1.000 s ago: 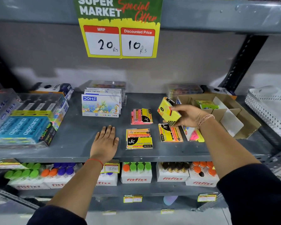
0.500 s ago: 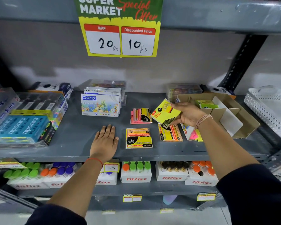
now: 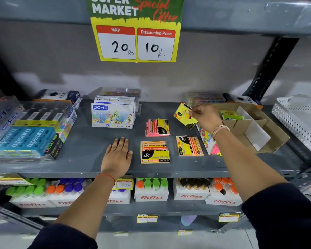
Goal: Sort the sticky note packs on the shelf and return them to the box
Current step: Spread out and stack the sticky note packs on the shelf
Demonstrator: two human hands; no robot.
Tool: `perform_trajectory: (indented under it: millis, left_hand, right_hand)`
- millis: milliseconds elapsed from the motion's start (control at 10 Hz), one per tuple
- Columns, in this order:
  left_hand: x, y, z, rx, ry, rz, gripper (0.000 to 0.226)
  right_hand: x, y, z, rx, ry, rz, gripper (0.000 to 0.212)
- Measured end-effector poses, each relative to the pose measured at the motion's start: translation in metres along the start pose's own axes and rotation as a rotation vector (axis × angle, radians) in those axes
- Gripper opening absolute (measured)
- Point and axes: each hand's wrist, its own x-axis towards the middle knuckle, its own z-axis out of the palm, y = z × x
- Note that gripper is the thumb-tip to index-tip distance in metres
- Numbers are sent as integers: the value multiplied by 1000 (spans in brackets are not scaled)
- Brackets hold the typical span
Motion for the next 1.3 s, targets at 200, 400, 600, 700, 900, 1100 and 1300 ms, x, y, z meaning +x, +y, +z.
perform_trajectory:
  millis: [200, 400, 600, 700, 900, 1100, 1300]
  left_hand:
    - [0, 0, 0, 1, 3, 0, 53]
    - [0, 0, -1, -2, 3, 1, 53]
    - [0, 0, 0, 6, 2, -2, 53]
    - [0, 1, 0, 9, -1, -3, 53]
    - [-1, 1, -1, 1, -6, -4, 53]
    - [-1, 1, -1, -1, -7, -1, 53]
    - [-1, 2, -2, -2, -14, -5, 53]
  right_hand:
    - [-8, -3, 8, -309, -131, -26, 24]
    - [-22, -4, 9, -309, -164, -40, 21]
    - [-53, 16, 21, -586, -353, -119, 20]
    - [-56, 20, 24, -661, -360, -132, 22]
    - [-55, 21, 17, -583, -459, -127, 27]
    - [-43, 4, 17, -481, -552, -201, 68]
    - [-54, -24, 58, -279, -763, -297, 83]
